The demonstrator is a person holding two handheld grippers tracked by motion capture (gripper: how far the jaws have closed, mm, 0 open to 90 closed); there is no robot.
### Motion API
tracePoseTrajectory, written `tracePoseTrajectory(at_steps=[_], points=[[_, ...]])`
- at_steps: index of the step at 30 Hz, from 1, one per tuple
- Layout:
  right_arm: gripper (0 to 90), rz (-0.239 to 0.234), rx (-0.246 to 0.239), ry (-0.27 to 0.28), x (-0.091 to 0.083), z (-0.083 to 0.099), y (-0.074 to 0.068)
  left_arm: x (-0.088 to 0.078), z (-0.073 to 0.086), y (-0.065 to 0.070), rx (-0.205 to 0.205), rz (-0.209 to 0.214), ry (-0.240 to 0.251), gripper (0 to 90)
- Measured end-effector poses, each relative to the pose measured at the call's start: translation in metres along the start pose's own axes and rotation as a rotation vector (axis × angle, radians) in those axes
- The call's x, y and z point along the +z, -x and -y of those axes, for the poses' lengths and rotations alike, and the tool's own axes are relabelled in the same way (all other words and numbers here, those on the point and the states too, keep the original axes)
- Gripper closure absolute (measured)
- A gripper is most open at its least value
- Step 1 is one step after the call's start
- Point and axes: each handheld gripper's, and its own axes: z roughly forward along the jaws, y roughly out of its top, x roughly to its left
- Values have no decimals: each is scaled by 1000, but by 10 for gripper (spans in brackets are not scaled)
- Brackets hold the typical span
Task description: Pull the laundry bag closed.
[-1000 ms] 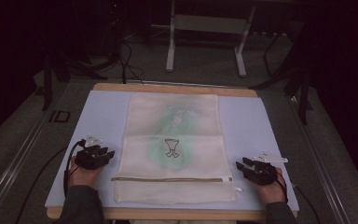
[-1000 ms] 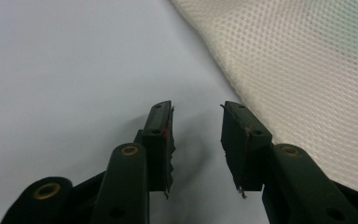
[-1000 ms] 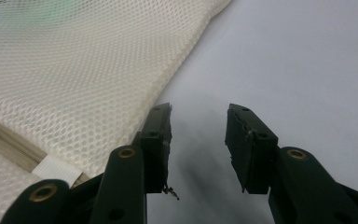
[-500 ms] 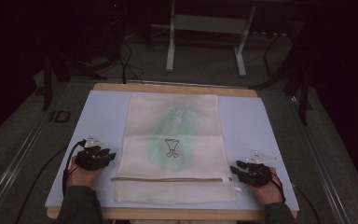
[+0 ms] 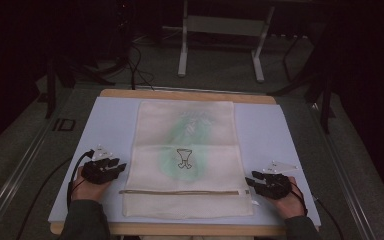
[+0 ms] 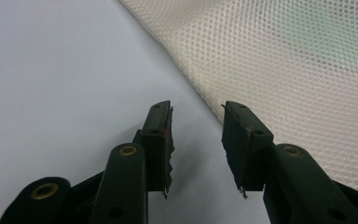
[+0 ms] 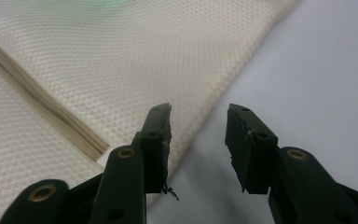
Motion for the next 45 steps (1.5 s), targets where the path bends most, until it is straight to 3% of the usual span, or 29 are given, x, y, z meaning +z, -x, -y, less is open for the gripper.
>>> tracePoseTrajectory(at_steps=[14, 45], points=[[581, -38, -65, -9, 11, -14, -22, -1, -1, 0, 4, -10, 15, 634], [555, -119, -146, -39, 21, -38, -46, 0, 0, 0, 14, -5, -7, 642]])
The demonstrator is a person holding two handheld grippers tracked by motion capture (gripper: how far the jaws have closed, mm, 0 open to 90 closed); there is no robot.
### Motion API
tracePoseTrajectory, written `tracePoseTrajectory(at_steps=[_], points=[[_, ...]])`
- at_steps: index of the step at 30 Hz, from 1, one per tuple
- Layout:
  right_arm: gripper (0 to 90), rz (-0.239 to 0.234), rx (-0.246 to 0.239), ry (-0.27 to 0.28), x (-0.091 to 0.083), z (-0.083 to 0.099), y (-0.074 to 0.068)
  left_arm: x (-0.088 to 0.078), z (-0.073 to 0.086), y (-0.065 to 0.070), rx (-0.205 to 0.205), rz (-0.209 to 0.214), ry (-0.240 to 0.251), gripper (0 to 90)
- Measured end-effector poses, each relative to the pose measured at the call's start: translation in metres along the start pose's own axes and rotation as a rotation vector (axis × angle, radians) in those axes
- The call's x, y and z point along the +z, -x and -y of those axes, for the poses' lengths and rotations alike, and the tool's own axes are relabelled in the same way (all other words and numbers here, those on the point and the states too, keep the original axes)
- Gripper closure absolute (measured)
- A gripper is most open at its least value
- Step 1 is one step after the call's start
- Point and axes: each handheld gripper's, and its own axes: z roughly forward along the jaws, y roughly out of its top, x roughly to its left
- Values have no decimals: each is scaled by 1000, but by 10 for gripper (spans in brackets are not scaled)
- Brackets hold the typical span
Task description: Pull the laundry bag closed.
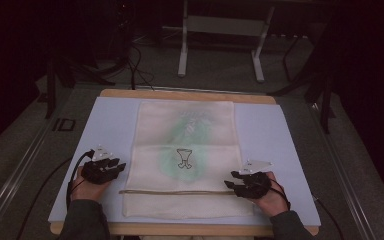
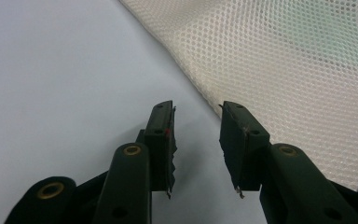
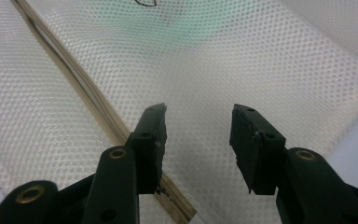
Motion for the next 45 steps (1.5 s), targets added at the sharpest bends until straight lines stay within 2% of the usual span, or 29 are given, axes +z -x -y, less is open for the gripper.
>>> tracePoseTrajectory(at_steps=[5, 19, 38, 45], points=[[552, -14, -14, -7, 4, -2, -4, -2, 0, -1, -7, -5, 14, 641], [552, -43, -50, -22, 13, -13, -14, -2, 0, -1, -8, -1, 10, 637], [566, -94, -125, -31, 26, -30, -29, -1, 0, 0, -3, 7, 6, 638], [580, -107, -137, -27, 31, -34, -33, 0, 0, 0, -2, 10, 5, 641]])
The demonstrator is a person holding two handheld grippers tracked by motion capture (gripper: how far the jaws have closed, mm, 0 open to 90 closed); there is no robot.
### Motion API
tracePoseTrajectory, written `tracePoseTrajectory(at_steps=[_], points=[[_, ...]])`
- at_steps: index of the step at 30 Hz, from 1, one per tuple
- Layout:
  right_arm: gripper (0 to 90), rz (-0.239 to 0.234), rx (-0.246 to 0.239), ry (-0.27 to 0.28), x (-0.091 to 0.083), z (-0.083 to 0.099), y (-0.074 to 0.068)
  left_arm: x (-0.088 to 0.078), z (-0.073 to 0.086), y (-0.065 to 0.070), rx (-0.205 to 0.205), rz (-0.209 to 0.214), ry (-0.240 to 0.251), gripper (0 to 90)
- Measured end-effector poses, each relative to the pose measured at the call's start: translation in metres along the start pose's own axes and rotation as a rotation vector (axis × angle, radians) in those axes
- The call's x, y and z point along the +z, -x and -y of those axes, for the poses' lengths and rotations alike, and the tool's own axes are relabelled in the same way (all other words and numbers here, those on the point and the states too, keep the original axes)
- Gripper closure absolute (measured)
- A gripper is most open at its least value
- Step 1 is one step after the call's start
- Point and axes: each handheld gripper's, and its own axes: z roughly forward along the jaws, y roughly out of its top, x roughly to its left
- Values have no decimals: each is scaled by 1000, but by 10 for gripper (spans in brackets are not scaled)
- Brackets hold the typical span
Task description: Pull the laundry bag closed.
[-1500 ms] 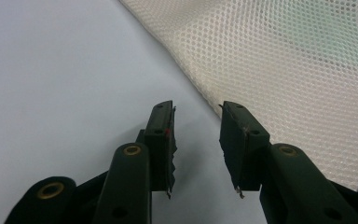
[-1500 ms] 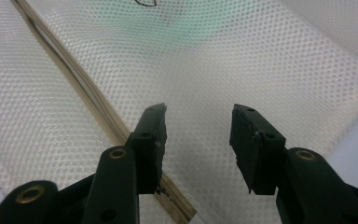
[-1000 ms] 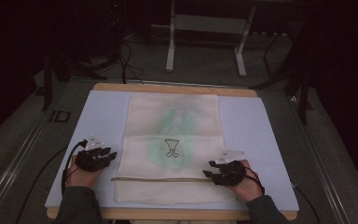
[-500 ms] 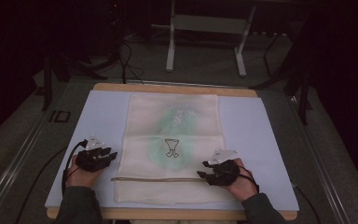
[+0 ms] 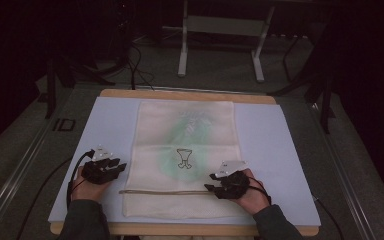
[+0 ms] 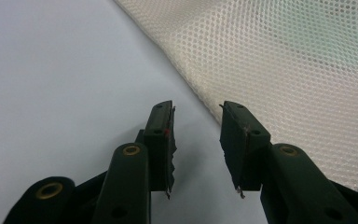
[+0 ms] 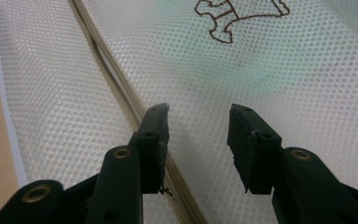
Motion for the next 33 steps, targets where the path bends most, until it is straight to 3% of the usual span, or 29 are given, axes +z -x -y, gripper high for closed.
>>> tracePoseTrajectory(at_steps=[33], points=[[606, -71, -74, 11, 23, -29, -21, 0, -1, 2, 12, 28, 1, 646]])
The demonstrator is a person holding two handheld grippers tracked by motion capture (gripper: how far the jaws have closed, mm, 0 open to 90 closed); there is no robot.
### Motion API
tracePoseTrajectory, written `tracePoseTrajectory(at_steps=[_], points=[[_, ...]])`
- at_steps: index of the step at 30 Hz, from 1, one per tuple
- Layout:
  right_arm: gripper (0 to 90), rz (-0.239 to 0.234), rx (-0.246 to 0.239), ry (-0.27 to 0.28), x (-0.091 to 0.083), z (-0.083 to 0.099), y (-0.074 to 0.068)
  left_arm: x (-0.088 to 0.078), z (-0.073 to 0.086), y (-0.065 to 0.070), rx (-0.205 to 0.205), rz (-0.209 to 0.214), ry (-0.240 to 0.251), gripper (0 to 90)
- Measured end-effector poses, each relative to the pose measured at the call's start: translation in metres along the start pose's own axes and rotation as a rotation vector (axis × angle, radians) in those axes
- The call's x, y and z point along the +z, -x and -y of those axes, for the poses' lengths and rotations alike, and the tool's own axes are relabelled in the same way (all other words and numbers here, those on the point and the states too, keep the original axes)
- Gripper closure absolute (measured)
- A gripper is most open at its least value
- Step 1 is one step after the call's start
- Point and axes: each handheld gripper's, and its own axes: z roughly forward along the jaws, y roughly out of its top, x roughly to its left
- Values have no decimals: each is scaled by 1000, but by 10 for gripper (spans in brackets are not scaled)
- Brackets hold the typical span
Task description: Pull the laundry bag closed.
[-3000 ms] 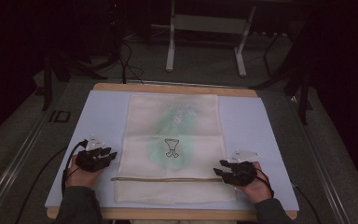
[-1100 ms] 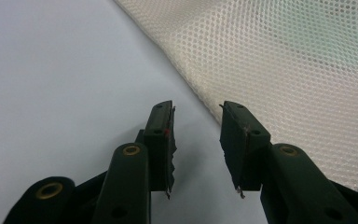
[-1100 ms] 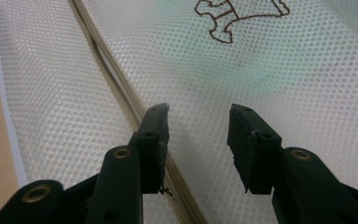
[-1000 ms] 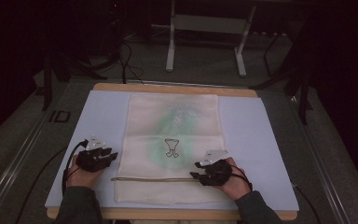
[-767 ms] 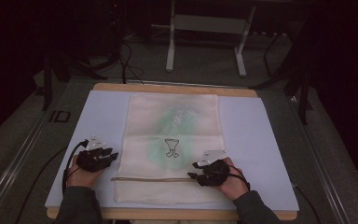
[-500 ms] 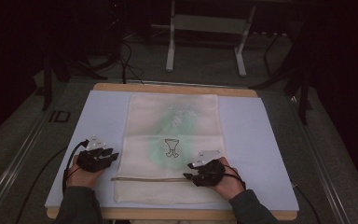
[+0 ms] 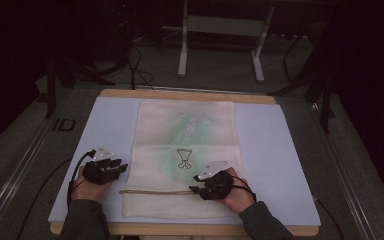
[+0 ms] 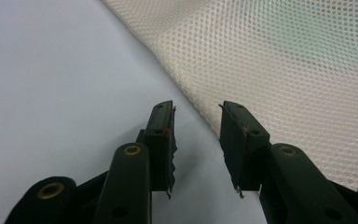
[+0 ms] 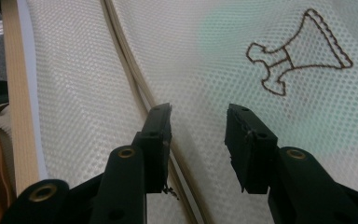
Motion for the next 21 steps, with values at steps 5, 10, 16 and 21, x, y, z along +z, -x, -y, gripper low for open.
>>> tracePoseTrajectory(at_steps=[5, 10, 16, 21], points=[[606, -13, -11, 5, 5, -4, -3, 0, 0, 0, 1, 3, -1, 646], [606, -24, -16, 7, 11, -8, -6, 0, 0, 0, 3, 4, 0, 646], [606, -40, -35, 12, 18, -15, -11, 0, 0, 1, 5, 7, 0, 647], [606, -52, -47, 16, 23, -23, -15, 0, 0, 0, 4, 8, 1, 647]])
